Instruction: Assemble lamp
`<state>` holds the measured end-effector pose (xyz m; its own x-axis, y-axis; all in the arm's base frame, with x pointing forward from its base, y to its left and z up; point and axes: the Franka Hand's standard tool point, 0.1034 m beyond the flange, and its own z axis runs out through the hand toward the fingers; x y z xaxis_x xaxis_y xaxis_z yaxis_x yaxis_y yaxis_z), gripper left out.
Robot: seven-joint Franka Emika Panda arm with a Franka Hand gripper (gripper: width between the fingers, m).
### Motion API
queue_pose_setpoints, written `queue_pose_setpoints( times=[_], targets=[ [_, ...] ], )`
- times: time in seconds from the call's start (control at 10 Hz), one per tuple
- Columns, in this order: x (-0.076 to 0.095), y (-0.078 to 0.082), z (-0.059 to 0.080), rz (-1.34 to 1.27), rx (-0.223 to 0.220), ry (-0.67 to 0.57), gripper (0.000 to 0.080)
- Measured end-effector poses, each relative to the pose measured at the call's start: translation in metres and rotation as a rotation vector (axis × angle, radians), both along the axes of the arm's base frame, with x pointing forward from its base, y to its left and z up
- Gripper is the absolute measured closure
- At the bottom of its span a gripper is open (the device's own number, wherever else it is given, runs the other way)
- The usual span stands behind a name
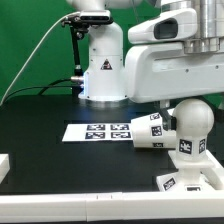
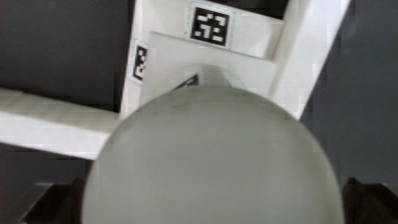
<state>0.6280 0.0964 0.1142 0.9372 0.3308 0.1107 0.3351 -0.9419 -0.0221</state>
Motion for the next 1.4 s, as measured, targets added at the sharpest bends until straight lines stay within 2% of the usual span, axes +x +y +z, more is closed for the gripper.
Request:
queue_pose_setpoints(
  times=[0.1, 0.2, 0.4, 0.5, 0.6, 0.9, 1.1, 1.4],
  targets=[
    [0.000, 0.000, 0.000, 0.098, -0.022, -0.006, 0.0101],
    [0.001, 0.002, 0.001, 0.250, -0.066, -0.023, 0.0101],
    [0.001, 0.001, 0.000, 0.260, -0.066, -0.023, 0.0101],
    [0.001, 0.001, 0.000, 0.246, -0.065, -0.022, 0.0223],
    [0.001, 0.001, 0.000, 0.246, -0.065, -0.022, 0.0229],
    [0.005, 0.002, 0.001, 0.005, -0.035, -0.058, 0.0229],
    [0.007, -0.004, 0.002, -0.318, 0.002, -0.063, 0.0229],
    [0.010, -0.008, 0.004, -0.479, 0.018, -0.062, 0.0228]
  ],
)
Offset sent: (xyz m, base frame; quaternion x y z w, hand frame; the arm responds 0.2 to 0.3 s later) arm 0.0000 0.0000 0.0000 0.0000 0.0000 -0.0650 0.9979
